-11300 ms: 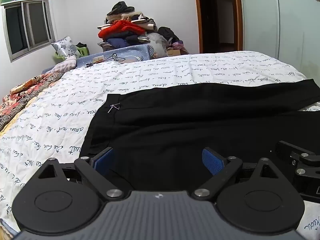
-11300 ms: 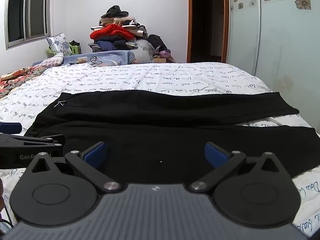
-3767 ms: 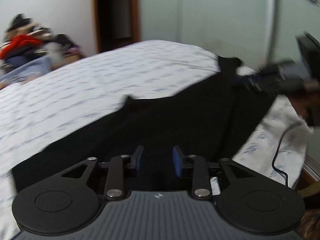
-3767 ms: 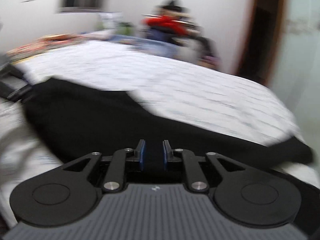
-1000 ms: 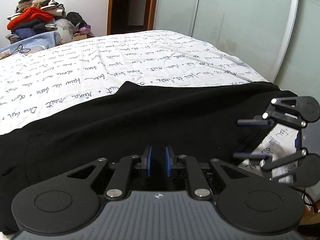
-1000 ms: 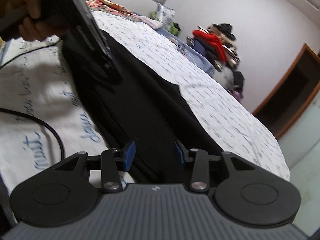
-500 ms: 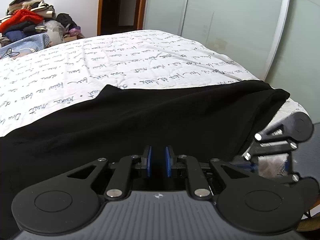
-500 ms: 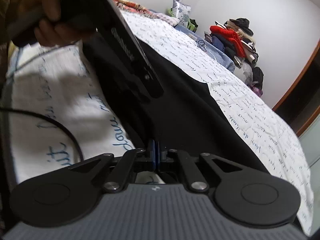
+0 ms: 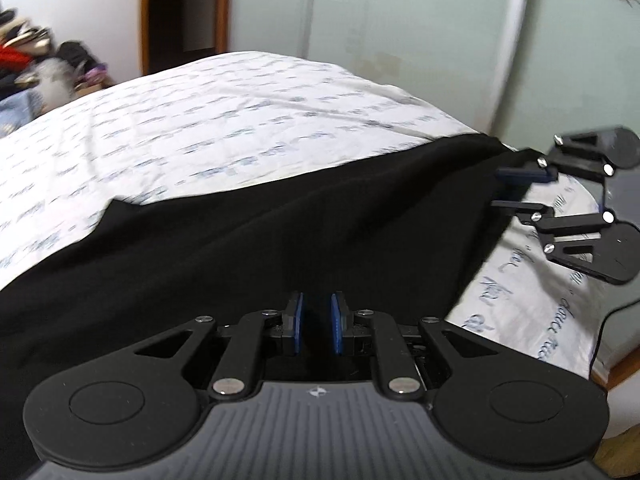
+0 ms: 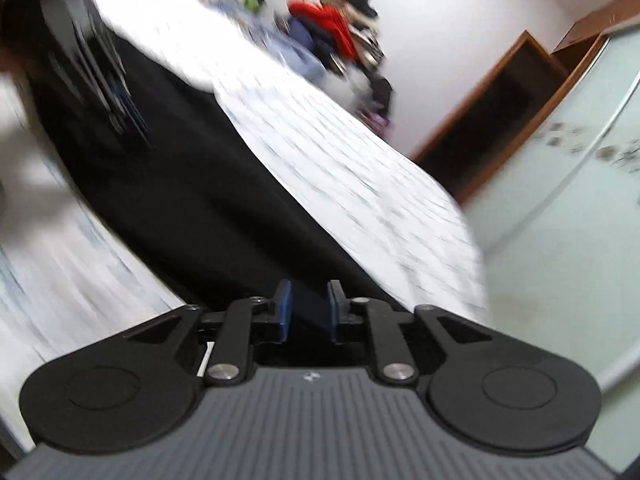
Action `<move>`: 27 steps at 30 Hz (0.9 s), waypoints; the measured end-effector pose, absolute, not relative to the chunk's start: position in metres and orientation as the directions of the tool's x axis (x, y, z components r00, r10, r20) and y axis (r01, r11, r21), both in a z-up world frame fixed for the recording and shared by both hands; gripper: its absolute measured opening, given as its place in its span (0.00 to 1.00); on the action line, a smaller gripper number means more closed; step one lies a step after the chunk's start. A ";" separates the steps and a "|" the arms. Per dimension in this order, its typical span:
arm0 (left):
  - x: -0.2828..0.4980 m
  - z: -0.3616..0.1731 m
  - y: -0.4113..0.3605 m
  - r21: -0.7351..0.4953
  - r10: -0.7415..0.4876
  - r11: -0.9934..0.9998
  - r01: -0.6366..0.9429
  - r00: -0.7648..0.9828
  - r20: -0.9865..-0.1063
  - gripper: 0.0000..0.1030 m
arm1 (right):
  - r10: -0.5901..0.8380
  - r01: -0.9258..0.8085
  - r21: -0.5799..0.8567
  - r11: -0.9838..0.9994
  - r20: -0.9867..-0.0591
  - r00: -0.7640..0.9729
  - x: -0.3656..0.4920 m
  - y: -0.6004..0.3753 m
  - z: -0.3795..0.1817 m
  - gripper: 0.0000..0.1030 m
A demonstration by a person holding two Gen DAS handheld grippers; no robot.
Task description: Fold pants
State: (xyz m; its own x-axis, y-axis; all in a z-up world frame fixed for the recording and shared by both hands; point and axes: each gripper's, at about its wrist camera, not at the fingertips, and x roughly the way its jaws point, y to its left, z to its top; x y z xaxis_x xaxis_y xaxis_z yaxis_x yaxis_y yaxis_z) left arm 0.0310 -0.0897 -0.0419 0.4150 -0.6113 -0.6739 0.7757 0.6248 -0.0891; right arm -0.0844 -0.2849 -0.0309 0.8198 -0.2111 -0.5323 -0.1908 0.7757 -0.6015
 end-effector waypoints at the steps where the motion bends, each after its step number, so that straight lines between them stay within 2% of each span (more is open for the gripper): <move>1: 0.029 -0.042 -0.096 -0.078 -0.613 0.612 0.787 0.411 -0.675 0.14 | -0.242 -0.206 -0.640 0.741 -0.540 0.806 -0.086 -0.288 -0.034 0.23; 3: 0.025 -0.043 -0.109 -0.057 -0.613 0.596 0.801 0.408 -0.676 0.14 | -0.274 -0.234 -0.699 0.676 -0.533 0.800 -0.089 -0.290 -0.041 0.33; 7: 0.022 -0.043 -0.130 -0.048 -0.621 0.564 0.824 0.386 -0.682 0.14 | -0.290 -0.262 -0.723 0.639 -0.542 0.789 -0.083 -0.295 -0.054 0.32; 8: 0.021 -0.043 -0.134 -0.044 -0.622 0.558 0.829 0.383 -0.683 0.14 | -0.286 -0.273 -0.721 0.637 -0.550 0.785 -0.081 -0.296 -0.058 0.24; 10: 0.019 -0.041 -0.141 -0.029 -0.624 0.548 0.836 0.385 -0.680 0.14 | -0.283 -0.282 -0.703 0.653 -0.572 0.770 -0.076 -0.296 -0.062 0.01; 14: 0.018 -0.037 -0.157 -0.020 -0.640 0.530 0.848 0.384 -0.666 0.13 | -0.279 -0.280 -0.694 0.664 -0.577 0.768 -0.089 -0.299 -0.061 0.01; 17: 0.018 -0.038 -0.173 -0.038 -0.663 0.499 0.866 0.353 -0.661 0.14 | -0.260 -0.308 -0.648 0.697 -0.629 0.733 -0.099 -0.303 -0.069 0.01; 18: 0.017 -0.041 -0.178 -0.037 -0.662 0.490 0.871 0.344 -0.666 0.14 | -0.270 -0.292 -0.659 0.693 -0.613 0.743 -0.102 -0.303 -0.070 0.01; 21: 0.012 -0.050 -0.186 -0.025 -0.656 0.465 0.885 0.325 -0.681 0.14 | -0.226 -0.228 -0.565 0.793 -0.621 0.751 -0.112 -0.317 -0.054 0.04; 22: 0.010 -0.054 -0.187 -0.016 -0.653 0.462 0.887 0.327 -0.683 0.14 | -0.217 -0.180 -0.521 0.835 -0.610 0.762 -0.117 -0.328 -0.045 0.11; 23: 0.009 -0.056 -0.187 -0.006 -0.650 0.461 0.888 0.333 -0.683 0.14 | -0.230 -0.118 -0.491 0.863 -0.590 0.774 -0.121 -0.342 -0.039 0.21; 24: 0.008 -0.058 -0.188 0.001 -0.650 0.459 0.888 0.337 -0.681 0.14 | -0.259 -0.043 -0.465 0.885 -0.566 0.783 -0.124 -0.357 -0.031 0.26; 25: 0.007 -0.059 -0.187 0.004 -0.651 0.459 0.888 0.339 -0.679 0.14 | -0.294 0.037 -0.437 0.899 -0.538 0.790 -0.126 -0.374 -0.025 0.35; 27: 0.006 -0.060 -0.187 0.003 -0.653 0.461 0.888 0.341 -0.676 0.14 | -0.371 0.204 -0.358 0.911 -0.499 0.783 -0.125 -0.417 -0.014 0.38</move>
State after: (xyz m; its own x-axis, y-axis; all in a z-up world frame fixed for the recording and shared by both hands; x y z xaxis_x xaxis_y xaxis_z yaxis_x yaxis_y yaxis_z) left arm 0.0058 -0.1869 -0.0600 0.3413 -0.6531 -0.6760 0.8875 0.4608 0.0030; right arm -0.1254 -0.4165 -0.0140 0.7828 -0.3714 -0.4993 0.2043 0.9113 -0.3575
